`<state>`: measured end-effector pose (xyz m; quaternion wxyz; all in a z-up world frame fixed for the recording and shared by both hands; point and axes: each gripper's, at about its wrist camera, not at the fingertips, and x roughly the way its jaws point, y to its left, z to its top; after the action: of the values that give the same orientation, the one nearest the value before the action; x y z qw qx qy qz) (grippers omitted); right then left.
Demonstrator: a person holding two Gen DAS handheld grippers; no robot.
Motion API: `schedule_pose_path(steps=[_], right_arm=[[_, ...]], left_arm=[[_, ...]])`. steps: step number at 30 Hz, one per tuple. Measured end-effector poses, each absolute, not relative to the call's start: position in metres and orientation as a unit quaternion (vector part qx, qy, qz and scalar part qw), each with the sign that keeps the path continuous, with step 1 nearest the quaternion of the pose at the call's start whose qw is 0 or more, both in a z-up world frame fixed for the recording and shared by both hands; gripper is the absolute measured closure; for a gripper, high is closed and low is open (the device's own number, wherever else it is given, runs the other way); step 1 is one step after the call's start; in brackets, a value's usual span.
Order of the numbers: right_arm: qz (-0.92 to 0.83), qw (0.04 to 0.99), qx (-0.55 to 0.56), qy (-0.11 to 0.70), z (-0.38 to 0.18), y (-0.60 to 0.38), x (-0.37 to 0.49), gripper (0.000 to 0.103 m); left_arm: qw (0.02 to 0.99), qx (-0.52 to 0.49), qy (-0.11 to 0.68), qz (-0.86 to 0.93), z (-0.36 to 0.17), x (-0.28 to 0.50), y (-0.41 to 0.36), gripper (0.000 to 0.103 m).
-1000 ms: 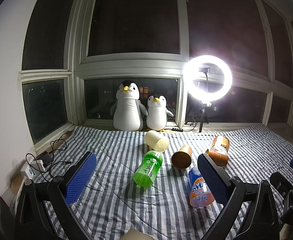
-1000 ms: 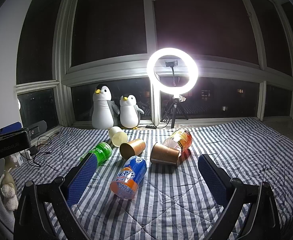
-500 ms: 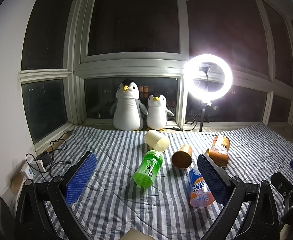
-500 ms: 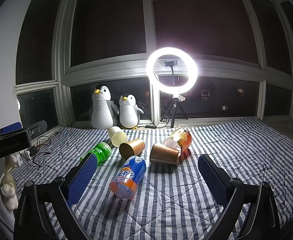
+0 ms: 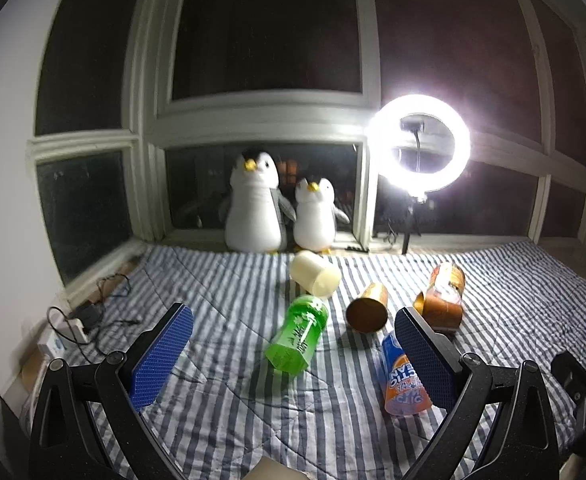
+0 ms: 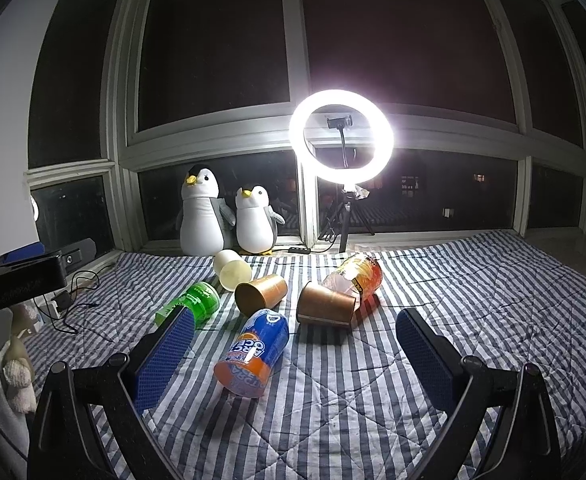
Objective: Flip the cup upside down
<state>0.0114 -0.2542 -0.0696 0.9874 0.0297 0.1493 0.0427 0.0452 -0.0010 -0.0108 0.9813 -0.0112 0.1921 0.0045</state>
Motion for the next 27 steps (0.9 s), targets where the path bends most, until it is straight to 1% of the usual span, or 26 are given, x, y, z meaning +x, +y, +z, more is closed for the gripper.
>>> schedule_pose_path(steps=[7, 15, 18, 20, 24, 27], right_arm=[[0.037, 0.986, 0.035, 0.158, -0.074, -0.263, 0.018, 0.004], [0.025, 0.983, 0.046, 0.178, -0.085, -0.278, 0.033, 0.004], [0.016, 0.982, 0.048, 0.184, -0.088, -0.285, 0.038, 0.004], [0.01, 0.98, 0.054, 0.189, -0.092, -0.291, 0.043, 0.004], [-0.004, 0.977, 0.064, 0.202, -0.099, -0.306, 0.053, 0.004], [-0.017, 0.975, 0.07, 0.211, -0.104, -0.319, 0.06, 0.004]], left_arm=[[0.949, -0.073, 0.305, -0.025, -0.013, 0.129, 0.029, 0.001], [0.889, -0.186, 0.419, -0.012, -0.026, 0.259, 0.067, 0.001], [0.853, -0.236, 0.466, -0.014, -0.042, 0.316, 0.072, 0.001], [0.835, -0.251, 0.489, -0.01, -0.053, 0.349, 0.071, 0.001], [0.812, -0.268, 0.518, 0.007, -0.082, 0.409, 0.063, 0.001], [0.79, -0.3, 0.534, 0.025, -0.107, 0.447, 0.06, 0.002]])
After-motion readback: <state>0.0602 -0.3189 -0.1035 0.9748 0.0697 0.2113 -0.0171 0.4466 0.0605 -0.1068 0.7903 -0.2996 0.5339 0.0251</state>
